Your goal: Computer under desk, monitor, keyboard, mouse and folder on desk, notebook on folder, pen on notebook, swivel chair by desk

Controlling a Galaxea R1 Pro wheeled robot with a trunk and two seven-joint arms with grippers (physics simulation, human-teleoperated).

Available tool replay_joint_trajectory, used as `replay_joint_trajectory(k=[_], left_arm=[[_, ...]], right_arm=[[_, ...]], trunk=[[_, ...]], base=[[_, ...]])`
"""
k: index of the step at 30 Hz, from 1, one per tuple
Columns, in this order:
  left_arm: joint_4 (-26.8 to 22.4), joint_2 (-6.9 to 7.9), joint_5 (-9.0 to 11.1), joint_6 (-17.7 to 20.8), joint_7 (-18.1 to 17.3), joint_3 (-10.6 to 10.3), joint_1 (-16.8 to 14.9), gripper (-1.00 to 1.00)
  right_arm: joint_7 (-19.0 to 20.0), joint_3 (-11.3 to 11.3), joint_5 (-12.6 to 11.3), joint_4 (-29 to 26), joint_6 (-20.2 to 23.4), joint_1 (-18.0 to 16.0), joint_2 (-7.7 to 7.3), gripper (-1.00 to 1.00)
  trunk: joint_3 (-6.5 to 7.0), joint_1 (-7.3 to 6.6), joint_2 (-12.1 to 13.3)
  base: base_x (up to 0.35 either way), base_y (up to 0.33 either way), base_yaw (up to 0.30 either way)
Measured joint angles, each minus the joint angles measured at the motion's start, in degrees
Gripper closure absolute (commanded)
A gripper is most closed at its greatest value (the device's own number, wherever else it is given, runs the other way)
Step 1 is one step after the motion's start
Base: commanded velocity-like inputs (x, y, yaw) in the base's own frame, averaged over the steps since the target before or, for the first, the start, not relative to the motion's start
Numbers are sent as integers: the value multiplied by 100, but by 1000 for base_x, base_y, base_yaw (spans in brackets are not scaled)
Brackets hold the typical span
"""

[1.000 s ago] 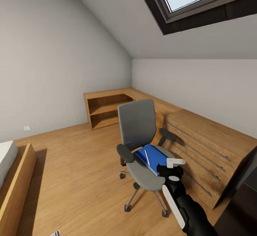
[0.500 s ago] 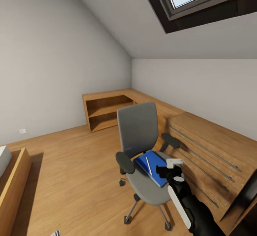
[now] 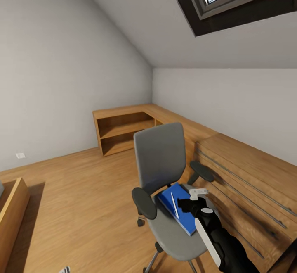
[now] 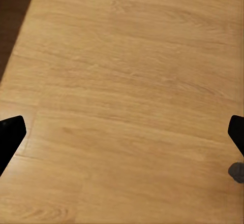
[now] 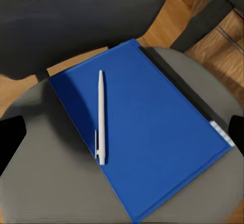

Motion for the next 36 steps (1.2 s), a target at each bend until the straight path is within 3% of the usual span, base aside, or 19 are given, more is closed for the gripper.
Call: replay_joint_trajectory(k=[6, 17, 31, 36], left_arm=[[0, -2, 0, 0, -1, -3, 0, -100], [0, -11, 0, 0, -2, -8, 0, -100], [0, -12, -8, 0, -2, -8, 0, -100], [0, -12, -9, 0, -2, -8, 0, -100]], right_arm=[[84, 1, 5, 283, -7, -8, 12, -100], [92, 2, -1, 1361, -283, -121, 37, -100], [-67, 13, -7, 1404, -285, -360, 111, -100], [-152, 23, -20, 1376, 5, -510, 147, -100]], trunk=[[0, 1, 0], [0, 1, 0], [0, 1, 0], [0, 1, 0]], base=[[20, 0, 0], [1, 0, 0], [0, 0, 0], [0, 0, 0]])
